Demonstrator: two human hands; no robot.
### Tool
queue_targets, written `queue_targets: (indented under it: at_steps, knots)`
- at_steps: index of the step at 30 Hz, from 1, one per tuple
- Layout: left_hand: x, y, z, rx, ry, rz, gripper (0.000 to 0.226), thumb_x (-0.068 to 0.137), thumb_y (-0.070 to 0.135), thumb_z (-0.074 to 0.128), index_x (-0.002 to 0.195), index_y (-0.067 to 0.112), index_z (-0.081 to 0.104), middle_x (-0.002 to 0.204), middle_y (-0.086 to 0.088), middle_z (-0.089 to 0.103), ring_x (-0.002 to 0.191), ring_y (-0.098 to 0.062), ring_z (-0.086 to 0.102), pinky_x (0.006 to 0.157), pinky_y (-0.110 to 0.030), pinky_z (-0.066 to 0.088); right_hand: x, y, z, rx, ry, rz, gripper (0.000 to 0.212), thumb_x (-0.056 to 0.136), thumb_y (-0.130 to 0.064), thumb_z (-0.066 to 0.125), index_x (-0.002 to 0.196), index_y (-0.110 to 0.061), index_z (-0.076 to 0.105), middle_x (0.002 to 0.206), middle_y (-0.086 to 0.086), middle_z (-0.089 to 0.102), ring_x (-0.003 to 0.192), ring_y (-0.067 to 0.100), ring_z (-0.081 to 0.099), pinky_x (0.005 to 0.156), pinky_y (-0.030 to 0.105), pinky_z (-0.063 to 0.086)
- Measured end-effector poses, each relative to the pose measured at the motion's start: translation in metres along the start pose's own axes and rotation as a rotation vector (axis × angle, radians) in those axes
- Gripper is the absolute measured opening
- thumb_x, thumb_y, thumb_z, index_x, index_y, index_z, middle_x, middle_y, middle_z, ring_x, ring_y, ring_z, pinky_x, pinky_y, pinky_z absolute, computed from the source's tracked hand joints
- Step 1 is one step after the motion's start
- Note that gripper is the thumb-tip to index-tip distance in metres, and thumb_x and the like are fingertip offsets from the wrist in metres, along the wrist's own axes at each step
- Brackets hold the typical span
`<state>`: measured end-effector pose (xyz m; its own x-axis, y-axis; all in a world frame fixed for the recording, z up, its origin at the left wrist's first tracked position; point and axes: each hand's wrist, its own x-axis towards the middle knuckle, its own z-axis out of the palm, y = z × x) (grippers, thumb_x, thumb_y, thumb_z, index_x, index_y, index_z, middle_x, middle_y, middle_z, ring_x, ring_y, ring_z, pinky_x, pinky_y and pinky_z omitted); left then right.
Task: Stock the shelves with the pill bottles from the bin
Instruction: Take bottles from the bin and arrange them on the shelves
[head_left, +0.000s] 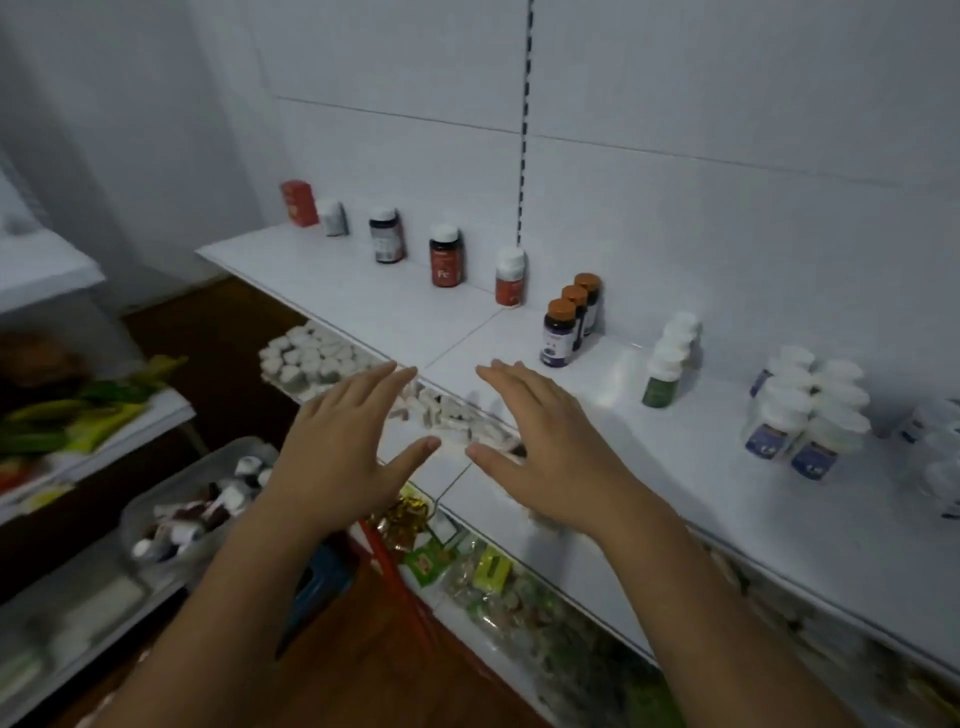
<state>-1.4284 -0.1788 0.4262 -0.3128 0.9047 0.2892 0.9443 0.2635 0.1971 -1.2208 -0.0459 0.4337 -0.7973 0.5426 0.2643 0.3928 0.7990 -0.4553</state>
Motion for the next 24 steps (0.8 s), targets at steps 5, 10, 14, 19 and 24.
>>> queue_targets:
  at_steps: [5, 10, 14, 19, 24]
  knots:
    - [-0.081, -0.047, -0.033, 0.107, 0.004, -0.227, 0.082, 0.094, 0.079, 0.043, 0.163, 0.039, 0.023, 0.169, 0.012, 0.029, 0.154, -0.017, 0.03, 0.123, -0.048, 0.028, 0.016, -0.052, 0.049, 0.04, -0.106, -0.169, 0.076, 0.099, -0.057, 0.057, 0.162, -0.034, 0.021, 0.168, -0.007, 0.025, 0.155, 0.016, 0.02, 0.127, 0.044, 0.022]
    - [-0.135, -0.102, -0.054, 0.115, 0.034, -0.422, 0.082, 0.092, 0.082, 0.041, 0.162, 0.042, 0.023, 0.169, 0.014, 0.029, 0.154, -0.016, 0.031, 0.123, -0.048, 0.029, 0.042, -0.106, 0.098, 0.083, -0.215, -0.263, 0.076, 0.098, -0.057, 0.058, 0.162, -0.038, 0.02, 0.167, -0.01, 0.024, 0.155, 0.015, 0.02, 0.127, 0.045, 0.024]
    - [-0.156, -0.157, -0.055, 0.094, 0.07, -0.518, 0.082, 0.093, 0.079, 0.045, 0.162, 0.042, 0.022, 0.168, 0.015, 0.03, 0.154, -0.014, 0.03, 0.123, -0.048, 0.03, 0.074, -0.142, 0.14, 0.1, -0.297, -0.301, 0.077, 0.098, -0.057, 0.058, 0.162, -0.037, 0.021, 0.166, -0.011, 0.026, 0.153, 0.015, 0.024, 0.126, 0.046, 0.026]
    - [-0.162, -0.242, -0.042, 0.035, 0.059, -0.583, 0.085, 0.091, 0.081, 0.044, 0.163, 0.04, 0.023, 0.167, 0.014, 0.031, 0.154, -0.014, 0.031, 0.123, -0.048, 0.031, 0.125, -0.173, 0.197, 0.119, -0.365, -0.255, 0.076, 0.098, -0.052, 0.062, 0.161, -0.038, 0.023, 0.164, -0.013, 0.03, 0.152, 0.011, 0.027, 0.124, 0.043, 0.031]
    - [-0.168, -0.32, -0.021, -0.003, -0.001, -0.644, 0.083, 0.092, 0.08, 0.048, 0.161, 0.04, 0.025, 0.164, 0.012, 0.037, 0.15, -0.017, 0.037, 0.119, -0.052, 0.035, 0.166, -0.193, 0.262, 0.163, -0.424, -0.15, 0.076, 0.097, -0.049, 0.066, 0.159, -0.042, 0.024, 0.161, -0.013, 0.034, 0.148, 0.011, 0.034, 0.12, 0.042, 0.037]
